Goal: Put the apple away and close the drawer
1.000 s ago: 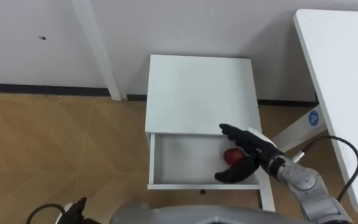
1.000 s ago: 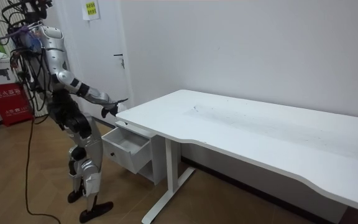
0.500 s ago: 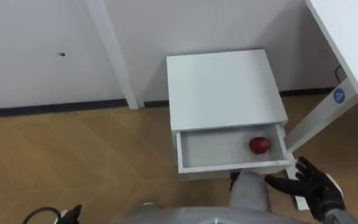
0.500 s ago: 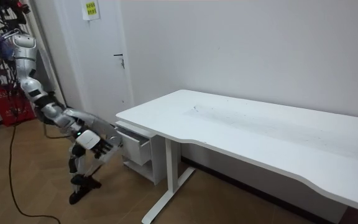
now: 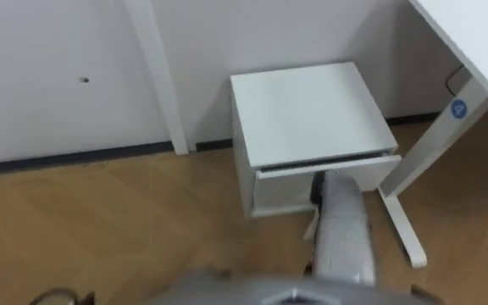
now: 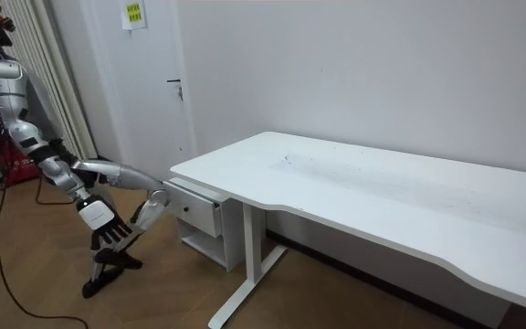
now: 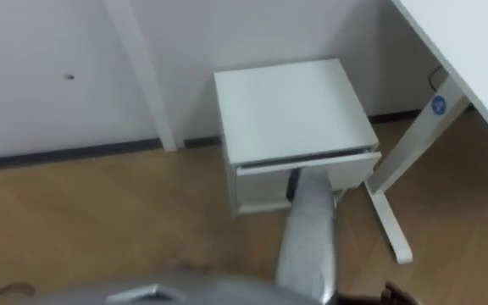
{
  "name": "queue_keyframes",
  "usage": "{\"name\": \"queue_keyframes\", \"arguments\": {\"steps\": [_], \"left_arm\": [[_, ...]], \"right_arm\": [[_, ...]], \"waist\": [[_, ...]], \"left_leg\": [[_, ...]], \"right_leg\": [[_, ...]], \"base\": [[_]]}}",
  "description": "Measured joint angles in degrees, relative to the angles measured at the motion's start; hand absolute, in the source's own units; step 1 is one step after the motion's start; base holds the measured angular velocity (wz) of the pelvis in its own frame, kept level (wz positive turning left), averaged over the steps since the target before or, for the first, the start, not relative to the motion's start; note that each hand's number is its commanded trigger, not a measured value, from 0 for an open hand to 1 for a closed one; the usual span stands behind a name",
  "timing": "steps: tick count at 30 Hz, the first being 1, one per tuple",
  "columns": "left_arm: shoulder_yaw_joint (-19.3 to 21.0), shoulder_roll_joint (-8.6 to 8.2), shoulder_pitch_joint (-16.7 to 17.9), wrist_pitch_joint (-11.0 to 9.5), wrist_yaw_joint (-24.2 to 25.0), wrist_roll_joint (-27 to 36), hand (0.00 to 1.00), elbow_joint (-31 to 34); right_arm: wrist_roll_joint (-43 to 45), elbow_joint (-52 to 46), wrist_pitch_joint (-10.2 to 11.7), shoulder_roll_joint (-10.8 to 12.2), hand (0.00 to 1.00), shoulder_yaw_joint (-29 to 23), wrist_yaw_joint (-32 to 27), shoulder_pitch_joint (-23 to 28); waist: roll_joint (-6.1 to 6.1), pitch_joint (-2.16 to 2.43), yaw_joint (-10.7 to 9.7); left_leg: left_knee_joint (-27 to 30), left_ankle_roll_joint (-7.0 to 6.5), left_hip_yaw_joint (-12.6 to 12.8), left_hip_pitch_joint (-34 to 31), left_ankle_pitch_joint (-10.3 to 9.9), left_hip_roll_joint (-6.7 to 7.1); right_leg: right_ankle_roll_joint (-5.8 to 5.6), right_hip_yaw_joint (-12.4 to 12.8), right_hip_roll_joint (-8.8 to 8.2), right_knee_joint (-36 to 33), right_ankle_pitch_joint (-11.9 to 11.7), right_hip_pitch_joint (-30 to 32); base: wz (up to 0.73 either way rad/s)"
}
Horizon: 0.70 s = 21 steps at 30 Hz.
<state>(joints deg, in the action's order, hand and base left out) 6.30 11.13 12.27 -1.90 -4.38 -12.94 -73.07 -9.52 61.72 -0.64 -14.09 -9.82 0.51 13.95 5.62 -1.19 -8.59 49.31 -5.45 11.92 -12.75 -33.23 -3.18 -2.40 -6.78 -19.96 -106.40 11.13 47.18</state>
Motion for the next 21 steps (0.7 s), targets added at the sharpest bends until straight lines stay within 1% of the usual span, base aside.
{"name": "queue_keyframes", "arguments": {"steps": [1,2,3,4,5,6,7,8,9,10,11,12,13,14,15,16,17,18,19,20,21], "left_arm": [[0.0,-0.40,0.3,0.0,-0.2,0.2,0.00,0.0],[0.1,-0.33,0.5,0.0,-0.4,0.4,0.00,-0.1],[0.2,-0.19,1.1,0.1,-1.2,0.5,0.00,0.0],[0.2,0.15,1.7,0.2,-1.9,0.5,0.00,0.0],[0.2,0.34,1.9,0.3,-2.0,0.6,0.00,0.0],[0.2,0.67,2.0,0.7,-2.5,1.0,0.00,0.0],[0.2,0.92,2.1,1.2,-2.8,1.0,0.00,1.0],[0.3,0.99,2.1,1.5,-2.9,1.0,0.00,1.8],[0.3,1.03,1.9,1.8,-3.0,0.9,0.00,3.2],[0.3,0.98,1.8,1.9,-3.7,0.9,0.00,4.4],[0.3,0.98,1.8,1.8,-4.1,0.9,0.00,4.5],[0.3,1.04,1.4,1.8,-4.5,0.9,0.00,4.5],[0.2,1.03,1.0,1.7,-5.1,1.0,0.00,4.4],[0.0,1.05,0.8,1.7,-5.2,1.0,0.00,4.4],[-0.5,1.03,0.5,1.9,-5.2,1.0,0.00,4.4],[-0.4,0.84,0.5,1.9,-5.2,0.9,0.00,4.5],[-0.4,0.75,0.5,1.9,-5.2,0.8,0.00,4.5],[-0.4,0.75,0.4,2.0,-5.1,0.7,0.00,4.5],[-0.4,0.71,0.4,2.0,-5.1,0.7,0.00,4.8],[-0.4,0.62,0.4,2.0,-5.1,0.7,0.00,5.0],[-0.5,0.47,0.3,2.0,-5.1,0.7,0.00,5.2]], "right_arm": [[-0.3,0.2,-0.2,-0.4,0.00,0.1,-0.3,-0.4],[-0.4,0.3,-0.4,-0.4,0.00,0.1,-0.4,-0.4],[-1.0,0.3,-0.7,-0.4,0.00,0.2,-0.4,-0.2],[-1.4,0.3,-0.9,-0.3,0.00,0.2,-0.3,0.0],[-1.4,0.4,-1.0,-0.3,0.00,0.1,-0.3,0.4],[-1.4,0.6,-1.5,-0.3,0.00,0.1,-0.3,1.0],[-1.3,0.9,-1.5,-0.2,0.00,0.0,-0.4,1.8],[-1.1,1.0,-1.5,-0.1,0.00,0.0,-0.4,2.1],[-0.6,1.1,-1.4,0.2,0.00,0.0,-0.4,2.6],[0.3,2.2,-1.1,0.5,0.00,0.0,-0.4,2.4],[1.0,2.9,-1.1,0.6,0.00,-0.1,-0.4,2.2],[2.0,4.0,-0.7,1.0,0.00,-0.4,-0.4,1.7],[3.2,4.5,-0.1,1.1,0.00,-0.4,-0.5,1.2],[3.6,4.5,0.1,1.2,0.00,-0.4,-0.5,1.0],[4.4,4.6,0.5,1.2,0.00,-0.5,-0.8,0.7],[4.8,4.6,0.8,1.4,0.00,-0.5,-1.3,0.6],[4.8,4.7,0.8,1.6,0.00,-0.5,-1.5,0.5],[4.9,5.3,0.8,2.1,0.00,-0.5,-1.8,0.4],[5.1,6.2,0.8,2.6,0.00,-0.5,-1.9,0.4],[5.2,6.7,0.8,2.7,0.00,-0.5,-1.9,0.2],[5.3,7.9,0.8,3.1,0.00,-0.5,-1.9,-0.2]], "waist": [[0.42,0.22,-0.6],[0.34,0.24,-0.5],[-0.01,0.27,-0.5],[-0.79,0.49,-0.4],[-1.30,0.54,-0.5],[-2.25,0.36,-0.5],[-3.23,0.42,-0.6],[-3.70,0.39,-0.3],[-4.43,0.34,0.7],[-4.87,0.47,1.7],[-5.30,0.47,2.4],[-5.90,0.73,2.6],[-6.62,0.88,2.7],[-6.94,0.81,2.8],[-7.45,0.92,2.8],[-7.92,0.92,3.0],[-7.99,0.88,3.2],[-8.08,0.93,3.2],[-8.29,1.05,3.2],[-8.26,1.04,3.2],[-8.15,0.91,3.3]], "left_leg": [[-3.2,-2.17,0.2,0.2,2.2,0.30],[-5.0,-2.56,0.3,0.5,3.3,1.09],[-8.1,-2.88,0.9,1.3,5.1,1.83],[-10.6,-2.53,1.9,2.5,6.2,2.43],[-11.9,-2.47,2.1,3.0,6.6,3.05],[-13.8,-2.29,2.1,4.1,7.0,4.16],[-15.4,-1.82,2.1,4.9,7.3,4.87],[-16.1,-1.52,2.1,5.4,7.5,5.05],[-17.3,-1.08,2.1,6.1,7.9,5.08],[-19.1,-0.96,2.3,7.0,8.7,5.08],[-20.1,-0.95,2.3,7.5,9.2,5.07],[-22.1,-0.44,2.3,8.4,10.0,5.07],[-23.7,0.11,2.3,9.1,10.9,5.06],[-24.4,0.22,2.3,9.3,11.2,5.05],[-25.4,-0.05,2.1,9.6,11.7,4.99],[-25.8,-0.60,1.7,9.8,12.1,4.98],[-25.9,-0.68,0.9,9.8,12.1,4.88],[-26.1,-0.82,-1.3,10.0,12.3,4.81],[-26.7,-0.77,-2.3,10.6,12.7,4.77],[-26.9,-0.73,-3.0,11.0,13.0,4.78],[-28.3,-0.54,-4.7,12.3,13.8,4.82]], "right_leg": [[-0.04,-1.0,0.18,4.0,0.0,-2.0],[-0.12,-1.0,0.12,6.3,-0.1,-3.0],[-0.65,-1.2,0.19,13.0,-0.3,-6.0],[-1.25,-1.1,0.56,21.1,-0.7,-10.5],[-1.33,-1.2,0.66,25.5,-0.7,-12.9],[-1.94,-1.9,1.07,33.8,-0.3,-18.2],[-3.05,-2.9,2.19,42.6,0.5,-23.7],[-3.67,-3.3,3.05,47.0,1.1,-26.5],[-4.62,-4.0,5.08,55.3,2.4,-31.4],[-4.58,-4.4,6.97,62.7,3.8,-35.3],[-4.46,-4.4,7.92,65.9,4.4,-37.2],[-4.69,-4.4,9.47,72.1,5.0,-40.6],[-4.69,-4.5,10.78,77.5,5.0,-43.3],[-4.64,-4.5,11.49,79.8,5.0,-44.4],[-4.08,-4.8,12.79,84.1,4.4,-46.3],[-3.12,-5.9,13.77,87.4,4.2,-48.1],[-2.88,-6.0,14.21,88.9,4.0,-49.1],[-2.31,-6.4,15.03,90.9,3.6,-50.6],[-2.21,-7.0,15.30,91.8,3.6,-51.5],[-2.20,-7.4,15.44,91.8,3.6,-51.6],[-2.10,-7.9,15.66,91.0,3.6,-51.4]], "base": [[0.05],[0.00],[0.00],[0.04],[0.12],[0.16],[0.16],[0.05],[-0.21],[-0.32],[-0.39],[-0.28],[-0.23],[-0.18],[-0.20],[-0.20],[-0.10],[0.09],[0.19],[0.24],[0.16]]}}
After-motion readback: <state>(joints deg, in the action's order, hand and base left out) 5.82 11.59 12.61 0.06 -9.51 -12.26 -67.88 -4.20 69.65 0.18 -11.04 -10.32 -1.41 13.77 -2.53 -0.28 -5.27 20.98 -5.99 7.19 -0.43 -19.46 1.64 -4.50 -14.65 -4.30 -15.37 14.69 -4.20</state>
